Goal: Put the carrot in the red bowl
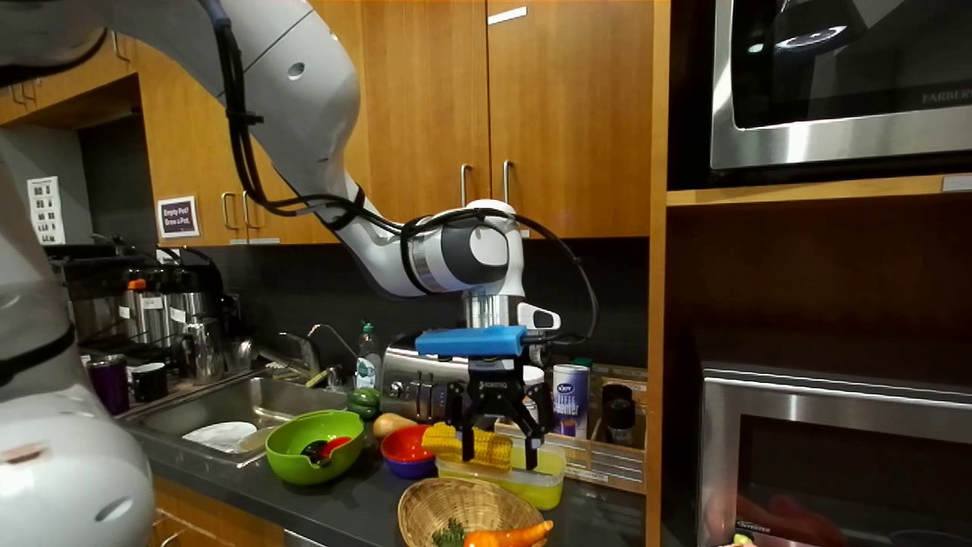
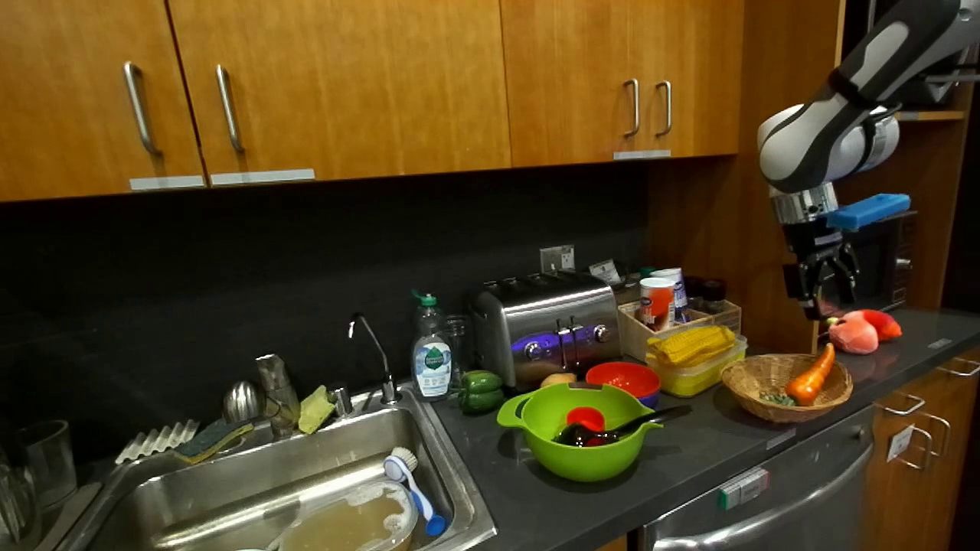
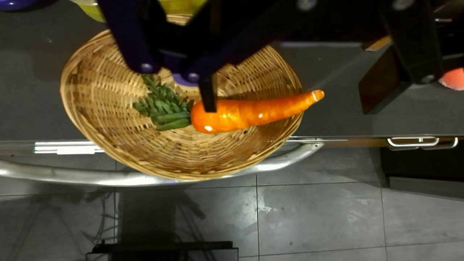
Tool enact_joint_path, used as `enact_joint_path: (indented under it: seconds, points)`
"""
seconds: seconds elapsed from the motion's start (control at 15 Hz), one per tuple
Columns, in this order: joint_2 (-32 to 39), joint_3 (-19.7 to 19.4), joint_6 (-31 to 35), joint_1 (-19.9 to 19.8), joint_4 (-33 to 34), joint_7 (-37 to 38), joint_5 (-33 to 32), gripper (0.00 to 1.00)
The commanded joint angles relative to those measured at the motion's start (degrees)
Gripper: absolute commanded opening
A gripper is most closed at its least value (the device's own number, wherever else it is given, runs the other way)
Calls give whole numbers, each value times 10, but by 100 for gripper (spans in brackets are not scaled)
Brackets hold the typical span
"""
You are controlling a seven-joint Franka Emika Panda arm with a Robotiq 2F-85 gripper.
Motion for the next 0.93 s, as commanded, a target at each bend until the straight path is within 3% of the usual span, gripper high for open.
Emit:
enact_joint_path:
  seconds: [0.0, 0.87]
  points:
    - [10, 6, 20, 0, 5, 11, 3, 100]
    - [42, 13, 22, 0, 15, 44, 0, 100]
